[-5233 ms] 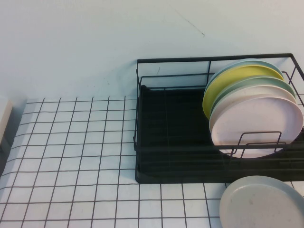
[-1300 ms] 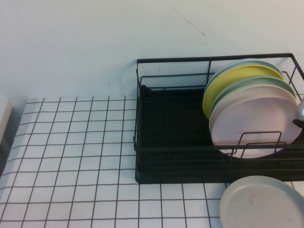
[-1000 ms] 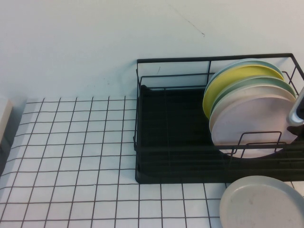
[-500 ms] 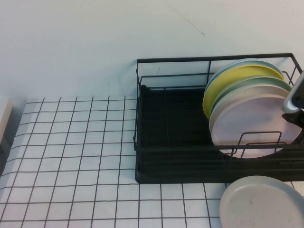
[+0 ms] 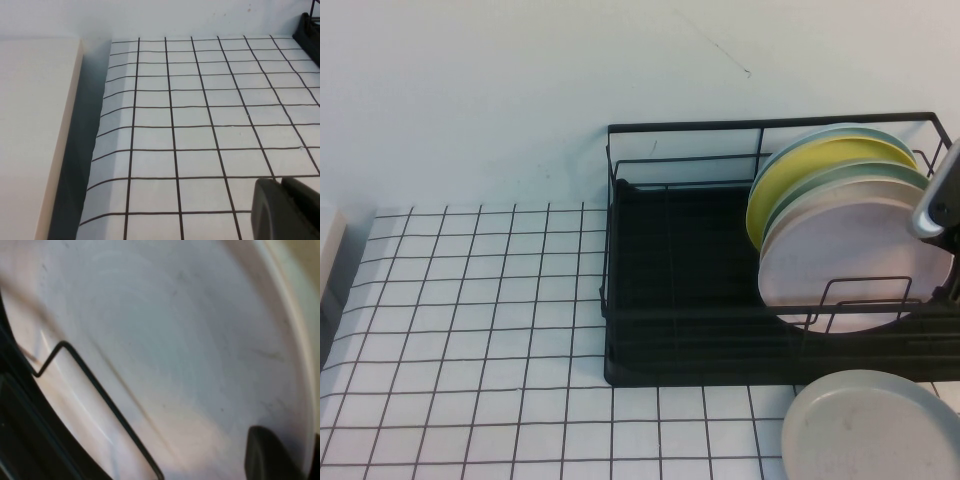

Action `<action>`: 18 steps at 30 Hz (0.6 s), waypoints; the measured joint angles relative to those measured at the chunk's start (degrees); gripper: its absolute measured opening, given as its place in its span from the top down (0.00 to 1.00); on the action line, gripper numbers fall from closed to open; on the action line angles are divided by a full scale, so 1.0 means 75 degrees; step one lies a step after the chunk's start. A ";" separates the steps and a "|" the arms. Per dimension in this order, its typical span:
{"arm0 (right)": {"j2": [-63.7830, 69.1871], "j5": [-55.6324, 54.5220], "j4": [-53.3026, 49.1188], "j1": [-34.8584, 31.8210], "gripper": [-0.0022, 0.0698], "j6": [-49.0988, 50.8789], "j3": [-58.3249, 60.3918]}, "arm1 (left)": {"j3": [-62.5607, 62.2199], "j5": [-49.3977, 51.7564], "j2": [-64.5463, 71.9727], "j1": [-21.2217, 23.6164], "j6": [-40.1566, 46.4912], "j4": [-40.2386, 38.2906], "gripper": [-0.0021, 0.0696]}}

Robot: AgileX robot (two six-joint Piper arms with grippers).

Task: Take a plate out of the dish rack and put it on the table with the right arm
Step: Grasp the plate from the shelf, then place the plate from the table

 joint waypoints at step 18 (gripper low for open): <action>-0.2611 0.0441 0.0274 0.0016 0.89 0.0955 0.0000 | 0.0000 0.0000 0.0000 0.0000 0.0000 0.0000 0.98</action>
